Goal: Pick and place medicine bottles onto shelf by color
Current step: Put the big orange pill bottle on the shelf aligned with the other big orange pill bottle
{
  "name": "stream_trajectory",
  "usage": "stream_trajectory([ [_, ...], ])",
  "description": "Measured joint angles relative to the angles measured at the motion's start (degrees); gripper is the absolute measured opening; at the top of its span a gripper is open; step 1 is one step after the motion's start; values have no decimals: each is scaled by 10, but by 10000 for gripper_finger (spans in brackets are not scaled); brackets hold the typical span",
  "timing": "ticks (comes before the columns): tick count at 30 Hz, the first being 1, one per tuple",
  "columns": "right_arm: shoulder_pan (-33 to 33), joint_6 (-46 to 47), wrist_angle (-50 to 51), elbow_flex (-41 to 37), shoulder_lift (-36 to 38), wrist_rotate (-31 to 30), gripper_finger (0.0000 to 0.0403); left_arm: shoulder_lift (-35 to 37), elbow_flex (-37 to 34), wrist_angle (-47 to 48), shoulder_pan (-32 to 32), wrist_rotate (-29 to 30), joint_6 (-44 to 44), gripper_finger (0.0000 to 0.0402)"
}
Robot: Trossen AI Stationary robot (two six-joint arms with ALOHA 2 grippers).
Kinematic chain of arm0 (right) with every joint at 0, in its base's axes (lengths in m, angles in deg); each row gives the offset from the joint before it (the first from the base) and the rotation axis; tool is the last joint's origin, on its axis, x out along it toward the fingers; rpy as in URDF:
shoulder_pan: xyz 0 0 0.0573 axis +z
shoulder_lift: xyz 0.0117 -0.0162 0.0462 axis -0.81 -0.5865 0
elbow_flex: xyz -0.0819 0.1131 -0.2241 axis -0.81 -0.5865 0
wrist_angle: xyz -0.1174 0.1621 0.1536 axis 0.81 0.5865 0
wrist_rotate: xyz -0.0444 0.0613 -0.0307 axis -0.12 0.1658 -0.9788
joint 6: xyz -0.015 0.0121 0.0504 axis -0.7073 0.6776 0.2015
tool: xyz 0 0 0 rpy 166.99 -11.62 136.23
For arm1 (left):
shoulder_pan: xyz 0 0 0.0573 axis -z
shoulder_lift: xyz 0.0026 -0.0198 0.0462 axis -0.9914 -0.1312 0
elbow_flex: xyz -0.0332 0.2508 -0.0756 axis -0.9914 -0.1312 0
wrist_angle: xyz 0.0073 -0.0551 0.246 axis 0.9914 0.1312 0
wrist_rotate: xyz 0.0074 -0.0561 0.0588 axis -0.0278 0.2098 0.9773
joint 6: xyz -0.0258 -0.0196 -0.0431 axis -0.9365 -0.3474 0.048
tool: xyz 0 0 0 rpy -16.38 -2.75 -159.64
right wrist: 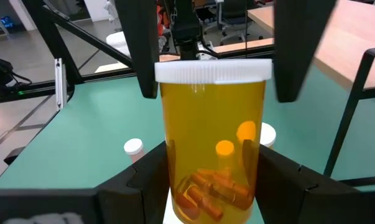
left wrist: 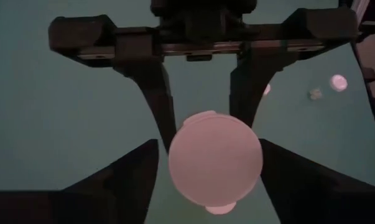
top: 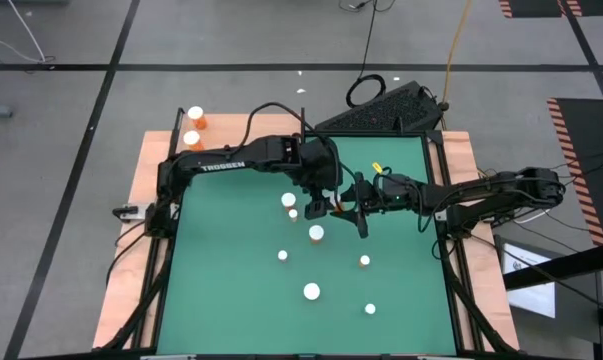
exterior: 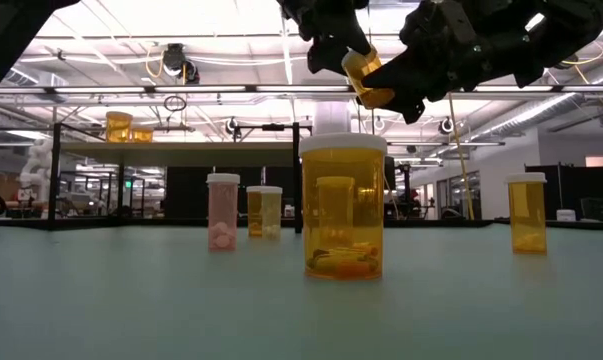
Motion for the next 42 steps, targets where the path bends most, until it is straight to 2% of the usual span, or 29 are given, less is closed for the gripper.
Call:
stream_trajectory([
  [7,0,0,1,0,0,0,185,0,0,0,0,-2,0,226],
  [36,0,-12,0,0,0,-1,185,0,0,-1,1,-2,10,215],
  [39,0,-12,-5,-1,0,-9,193,0,0,-2,1,-2,11,215],
  [42,2,-15,-17,-1,0,-14,223,0,0,-1,1,-1,11,214],
])
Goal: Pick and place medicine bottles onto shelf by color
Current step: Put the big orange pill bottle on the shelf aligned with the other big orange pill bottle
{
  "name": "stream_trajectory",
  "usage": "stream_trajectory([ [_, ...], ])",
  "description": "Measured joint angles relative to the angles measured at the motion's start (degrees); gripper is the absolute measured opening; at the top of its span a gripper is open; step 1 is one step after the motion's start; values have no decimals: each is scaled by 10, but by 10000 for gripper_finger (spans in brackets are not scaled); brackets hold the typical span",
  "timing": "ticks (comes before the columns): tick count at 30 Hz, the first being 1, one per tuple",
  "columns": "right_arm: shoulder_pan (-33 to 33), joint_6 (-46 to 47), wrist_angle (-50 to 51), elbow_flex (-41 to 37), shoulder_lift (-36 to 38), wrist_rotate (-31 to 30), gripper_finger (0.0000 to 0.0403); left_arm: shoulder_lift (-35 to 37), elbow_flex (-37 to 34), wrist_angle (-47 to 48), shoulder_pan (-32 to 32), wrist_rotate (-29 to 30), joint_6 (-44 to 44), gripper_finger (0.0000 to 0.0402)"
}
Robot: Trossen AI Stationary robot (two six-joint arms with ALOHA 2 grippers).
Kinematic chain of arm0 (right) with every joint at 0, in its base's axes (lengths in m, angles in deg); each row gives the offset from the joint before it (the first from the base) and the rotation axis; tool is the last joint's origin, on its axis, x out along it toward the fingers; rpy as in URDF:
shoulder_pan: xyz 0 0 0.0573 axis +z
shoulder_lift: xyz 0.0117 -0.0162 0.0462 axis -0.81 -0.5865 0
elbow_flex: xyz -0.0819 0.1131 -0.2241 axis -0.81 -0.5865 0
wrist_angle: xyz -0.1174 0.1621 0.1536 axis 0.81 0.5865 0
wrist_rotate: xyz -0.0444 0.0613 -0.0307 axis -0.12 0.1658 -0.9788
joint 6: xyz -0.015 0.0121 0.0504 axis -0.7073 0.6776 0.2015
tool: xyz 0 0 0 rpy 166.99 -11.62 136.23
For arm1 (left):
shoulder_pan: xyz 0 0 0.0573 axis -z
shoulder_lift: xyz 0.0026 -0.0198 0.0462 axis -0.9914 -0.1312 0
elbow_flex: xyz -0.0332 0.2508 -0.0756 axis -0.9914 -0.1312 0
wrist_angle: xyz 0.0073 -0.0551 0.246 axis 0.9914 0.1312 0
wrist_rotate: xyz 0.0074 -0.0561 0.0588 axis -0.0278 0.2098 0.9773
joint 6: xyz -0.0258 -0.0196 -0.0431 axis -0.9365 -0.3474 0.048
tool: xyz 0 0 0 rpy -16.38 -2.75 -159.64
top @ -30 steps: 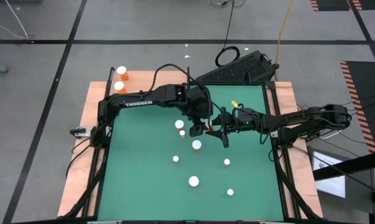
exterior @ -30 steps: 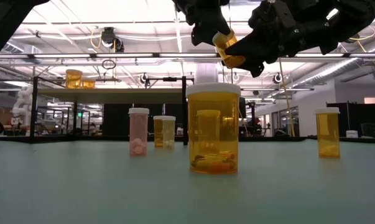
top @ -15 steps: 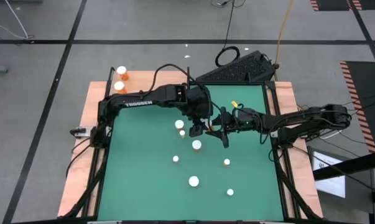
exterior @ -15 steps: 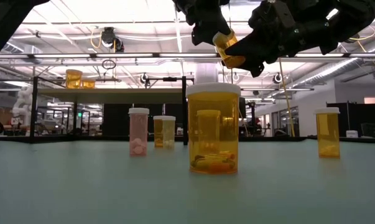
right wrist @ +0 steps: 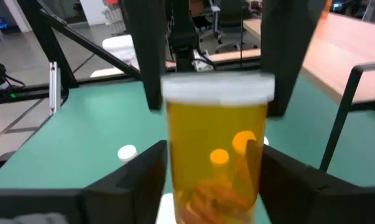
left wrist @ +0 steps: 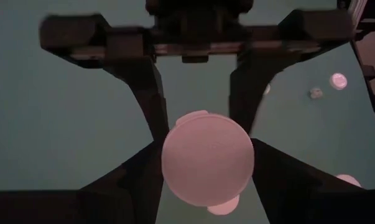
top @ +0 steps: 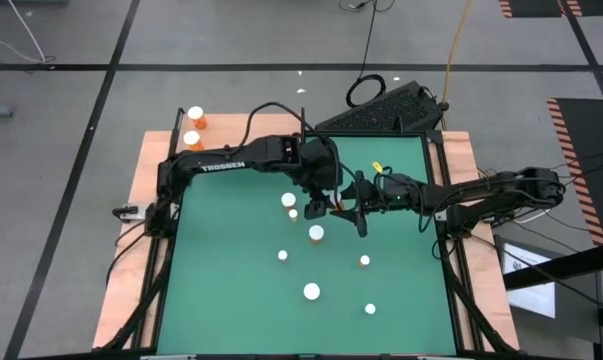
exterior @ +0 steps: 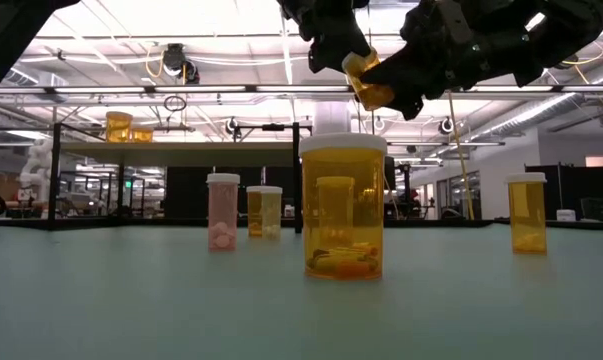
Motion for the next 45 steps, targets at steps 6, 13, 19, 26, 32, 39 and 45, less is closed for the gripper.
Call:
stream_trajectory([
  [6,0,0,4,0,9,-2,322,0,0,5,0,0,4,214],
  [13,0,3,25,0,43,-4,386,5,0,29,0,4,9,214],
  [19,0,-16,123,0,96,-75,388,15,0,47,0,5,4,214],
  [26,0,-26,230,0,162,-154,388,23,-1,79,-4,17,3,214],
  [32,0,-26,274,0,203,-157,389,39,-1,96,-16,43,-16,214],
  [39,0,-30,294,0,218,-156,389,79,0,139,-55,81,-14,214],
  [45,0,-32,304,-1,221,-156,389,108,0,166,-113,85,-11,214],
])
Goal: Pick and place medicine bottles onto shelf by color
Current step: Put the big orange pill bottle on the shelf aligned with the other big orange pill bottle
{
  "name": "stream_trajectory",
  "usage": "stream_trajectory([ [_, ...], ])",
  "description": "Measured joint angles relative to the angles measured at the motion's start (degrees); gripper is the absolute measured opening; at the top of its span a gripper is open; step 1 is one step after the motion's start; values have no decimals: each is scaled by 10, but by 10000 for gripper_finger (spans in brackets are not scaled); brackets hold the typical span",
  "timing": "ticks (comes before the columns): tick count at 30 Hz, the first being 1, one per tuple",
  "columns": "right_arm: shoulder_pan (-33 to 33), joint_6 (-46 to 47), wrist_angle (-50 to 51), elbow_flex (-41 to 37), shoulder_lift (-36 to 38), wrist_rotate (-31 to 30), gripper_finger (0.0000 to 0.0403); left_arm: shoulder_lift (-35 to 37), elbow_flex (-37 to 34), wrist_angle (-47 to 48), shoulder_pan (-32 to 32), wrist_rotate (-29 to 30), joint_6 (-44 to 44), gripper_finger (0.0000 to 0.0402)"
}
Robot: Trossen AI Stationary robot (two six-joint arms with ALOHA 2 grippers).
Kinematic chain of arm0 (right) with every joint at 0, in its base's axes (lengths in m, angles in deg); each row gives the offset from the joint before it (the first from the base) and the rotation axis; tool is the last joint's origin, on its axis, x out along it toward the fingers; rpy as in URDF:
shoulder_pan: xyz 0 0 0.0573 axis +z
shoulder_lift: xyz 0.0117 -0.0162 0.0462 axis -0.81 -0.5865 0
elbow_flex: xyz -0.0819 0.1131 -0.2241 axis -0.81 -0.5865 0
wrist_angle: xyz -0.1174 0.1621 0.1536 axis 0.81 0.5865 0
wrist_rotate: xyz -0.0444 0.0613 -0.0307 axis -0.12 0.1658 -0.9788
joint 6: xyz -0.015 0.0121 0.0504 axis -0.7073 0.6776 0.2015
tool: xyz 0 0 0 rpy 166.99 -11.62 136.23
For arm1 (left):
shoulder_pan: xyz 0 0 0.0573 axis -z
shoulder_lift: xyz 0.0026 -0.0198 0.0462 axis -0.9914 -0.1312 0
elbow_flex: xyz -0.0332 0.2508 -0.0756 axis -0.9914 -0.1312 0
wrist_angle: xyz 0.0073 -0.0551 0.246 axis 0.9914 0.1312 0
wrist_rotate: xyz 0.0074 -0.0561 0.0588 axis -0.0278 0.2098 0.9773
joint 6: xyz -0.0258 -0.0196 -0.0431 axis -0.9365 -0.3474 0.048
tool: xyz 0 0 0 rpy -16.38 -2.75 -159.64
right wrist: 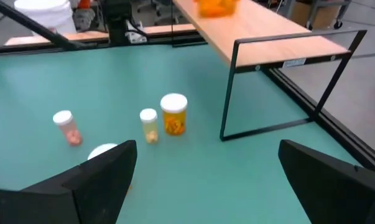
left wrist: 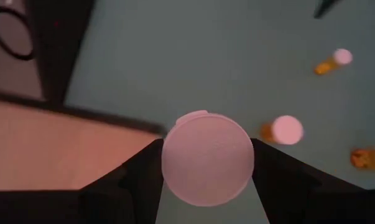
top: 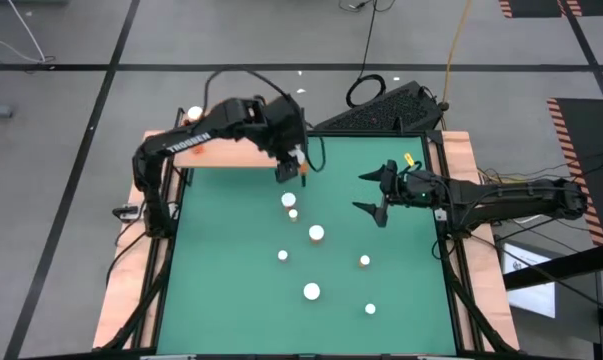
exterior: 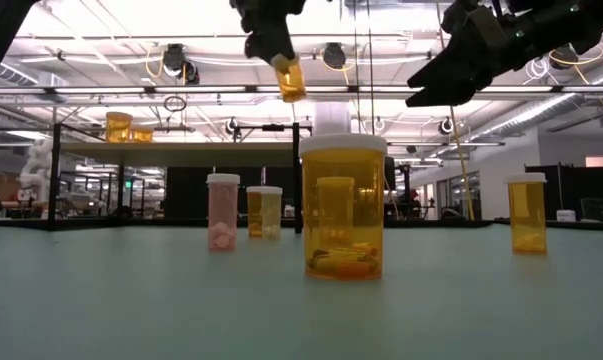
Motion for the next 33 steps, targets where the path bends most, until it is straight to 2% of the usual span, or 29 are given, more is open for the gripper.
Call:
stream_trajectory([
  [18,0,-11,-4,0,-2,0,388,16,0,58,-188,29,38,214],
  [24,0,-13,-4,0,-2,0,388,16,0,84,-228,34,40,214],
  [29,0,-13,-4,0,-2,0,388,16,0,114,-241,84,36,214],
  [33,0,-6,-4,0,-2,2,388,17,0,121,-254,98,28,214],
])
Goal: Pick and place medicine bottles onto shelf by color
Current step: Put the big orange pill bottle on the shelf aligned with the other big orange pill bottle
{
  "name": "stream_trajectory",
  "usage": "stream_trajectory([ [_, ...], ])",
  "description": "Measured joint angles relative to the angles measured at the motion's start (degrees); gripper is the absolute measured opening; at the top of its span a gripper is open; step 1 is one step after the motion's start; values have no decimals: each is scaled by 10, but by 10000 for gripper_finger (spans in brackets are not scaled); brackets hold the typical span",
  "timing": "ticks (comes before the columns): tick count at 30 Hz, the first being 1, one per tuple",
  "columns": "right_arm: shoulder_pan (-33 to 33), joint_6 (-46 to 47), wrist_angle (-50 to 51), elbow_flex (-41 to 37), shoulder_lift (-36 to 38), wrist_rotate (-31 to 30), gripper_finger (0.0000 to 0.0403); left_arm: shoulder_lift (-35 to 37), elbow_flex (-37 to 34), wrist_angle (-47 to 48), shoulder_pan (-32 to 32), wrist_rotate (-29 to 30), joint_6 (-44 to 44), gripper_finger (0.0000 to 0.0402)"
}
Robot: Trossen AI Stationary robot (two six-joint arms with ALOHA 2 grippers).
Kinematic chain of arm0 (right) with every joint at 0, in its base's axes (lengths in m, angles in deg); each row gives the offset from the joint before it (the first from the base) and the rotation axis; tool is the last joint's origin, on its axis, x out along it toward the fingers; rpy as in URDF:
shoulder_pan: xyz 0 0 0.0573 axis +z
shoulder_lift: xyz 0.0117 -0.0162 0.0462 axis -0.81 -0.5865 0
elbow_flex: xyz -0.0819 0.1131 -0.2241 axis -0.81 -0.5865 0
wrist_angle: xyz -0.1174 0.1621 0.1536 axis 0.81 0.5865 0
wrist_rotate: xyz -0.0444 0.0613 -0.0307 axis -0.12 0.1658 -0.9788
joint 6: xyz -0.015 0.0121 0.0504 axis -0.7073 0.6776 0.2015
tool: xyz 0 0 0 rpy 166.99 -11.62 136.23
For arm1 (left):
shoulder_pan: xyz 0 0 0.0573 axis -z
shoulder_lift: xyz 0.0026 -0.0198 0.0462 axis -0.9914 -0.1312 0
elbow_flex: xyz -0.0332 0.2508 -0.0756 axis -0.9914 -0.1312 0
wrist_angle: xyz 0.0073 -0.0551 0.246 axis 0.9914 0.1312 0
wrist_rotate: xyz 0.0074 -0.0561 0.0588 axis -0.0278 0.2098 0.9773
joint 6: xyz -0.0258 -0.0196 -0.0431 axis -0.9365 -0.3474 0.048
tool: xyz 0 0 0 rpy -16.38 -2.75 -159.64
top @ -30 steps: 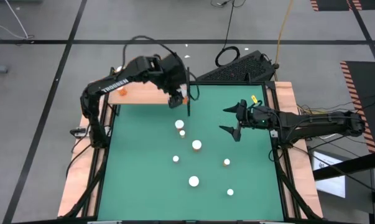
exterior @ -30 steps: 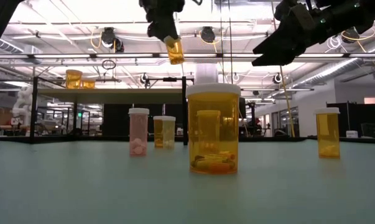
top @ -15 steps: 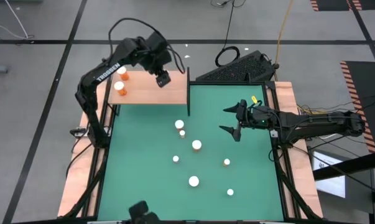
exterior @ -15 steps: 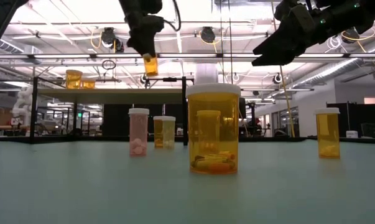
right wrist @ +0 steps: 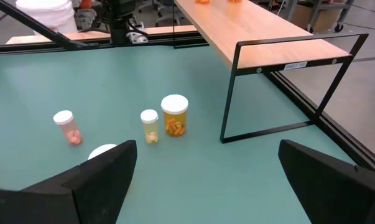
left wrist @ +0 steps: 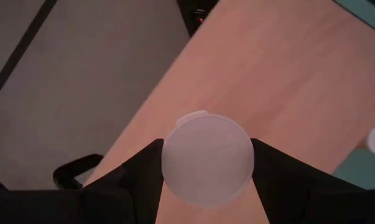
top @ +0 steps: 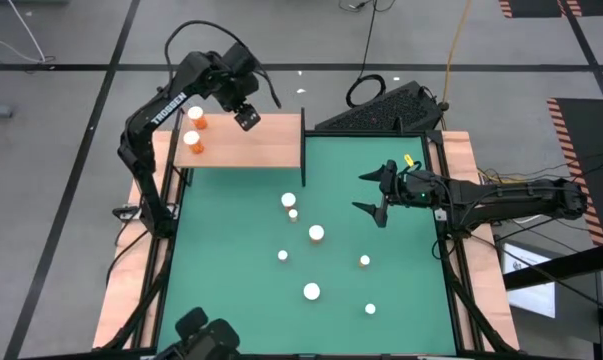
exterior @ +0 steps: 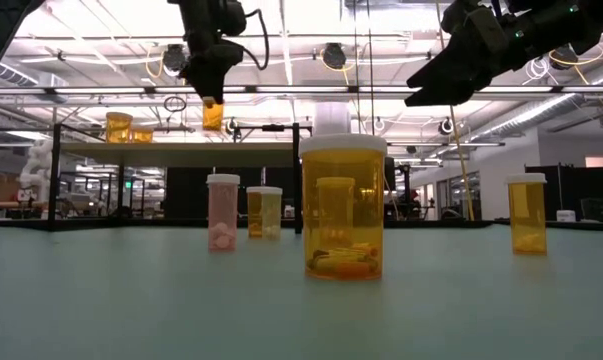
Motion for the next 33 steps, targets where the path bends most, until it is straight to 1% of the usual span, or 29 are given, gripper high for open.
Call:
stream_trajectory([
  [12,0,24,19,0,0,3,388,1,0,2,-50,1,-9,214],
  [19,0,49,40,0,0,4,388,1,-12,9,-64,1,-21,214],
  [23,0,59,51,0,0,5,388,2,-51,-11,-65,1,-24,214],
  [26,0,63,58,0,0,5,388,16,-104,-39,-68,1,-22,214],
  [30,0,65,66,0,0,5,388,56,-168,-85,-79,1,-20,214],
  [33,0,64,64,0,0,5,388,93,-203,-112,-94,1,-19,214],
])
